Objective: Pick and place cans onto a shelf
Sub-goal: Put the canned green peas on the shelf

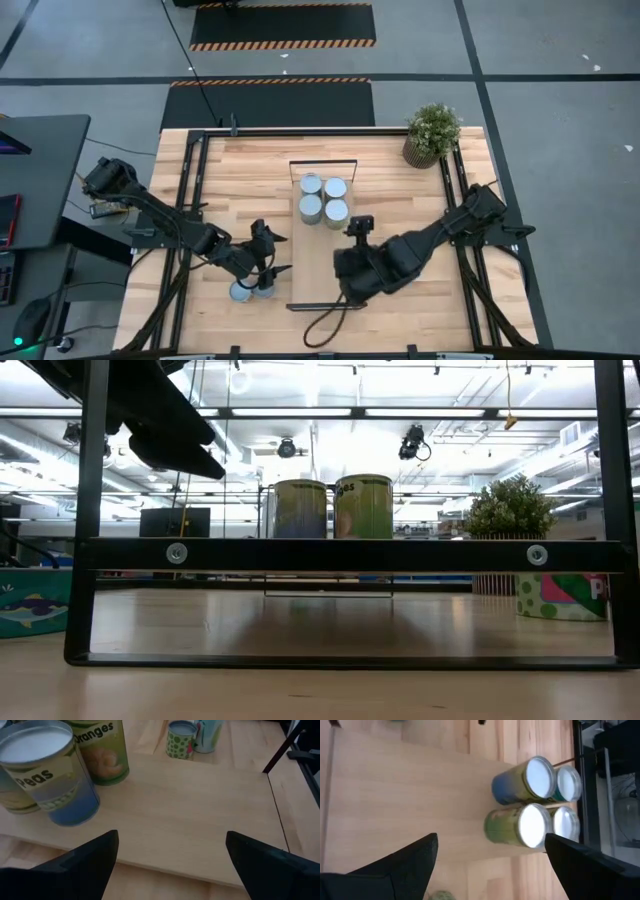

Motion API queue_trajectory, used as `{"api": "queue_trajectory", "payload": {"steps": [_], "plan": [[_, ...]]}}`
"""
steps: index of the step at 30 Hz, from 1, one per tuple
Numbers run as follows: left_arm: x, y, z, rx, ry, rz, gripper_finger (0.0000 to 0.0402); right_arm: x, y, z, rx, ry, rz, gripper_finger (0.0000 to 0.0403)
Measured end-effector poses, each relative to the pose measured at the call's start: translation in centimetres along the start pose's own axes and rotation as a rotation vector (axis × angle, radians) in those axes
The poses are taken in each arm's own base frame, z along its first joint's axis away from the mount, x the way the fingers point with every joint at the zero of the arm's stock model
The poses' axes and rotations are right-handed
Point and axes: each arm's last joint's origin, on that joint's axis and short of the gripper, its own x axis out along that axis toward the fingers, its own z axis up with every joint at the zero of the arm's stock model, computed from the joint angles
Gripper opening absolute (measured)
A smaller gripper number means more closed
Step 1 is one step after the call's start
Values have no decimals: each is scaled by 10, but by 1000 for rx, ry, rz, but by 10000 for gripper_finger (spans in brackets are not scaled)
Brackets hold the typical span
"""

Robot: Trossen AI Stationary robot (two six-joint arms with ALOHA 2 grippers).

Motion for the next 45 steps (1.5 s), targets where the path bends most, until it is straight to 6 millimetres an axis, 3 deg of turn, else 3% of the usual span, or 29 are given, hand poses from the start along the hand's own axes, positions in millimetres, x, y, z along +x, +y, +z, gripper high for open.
{"api": "queue_trajectory", "payload": {"steps": [8, 14, 19, 28, 33, 45], "plan": [[0, 1, -1, 7, 10, 5, 375, -3, 19, -33, 45, 24, -47, 373], [0, 0, -2, -9, 26, -21, 375, -15, 12, -61, 159, 7, -48, 373], [0, -3, -3, -21, 77, -108, 375, -9, 5, -89, 250, 33, -28, 373], [2, 1, -2, -25, 70, -80, 375, 44, -13, -125, 473, 148, 179, 374], [2, 2, -2, -25, 70, -75, 375, 74, -23, -143, 560, 257, 200, 382], [2, 2, -3, -17, 87, -74, 375, 102, -27, -155, 663, 333, 276, 390]]}}
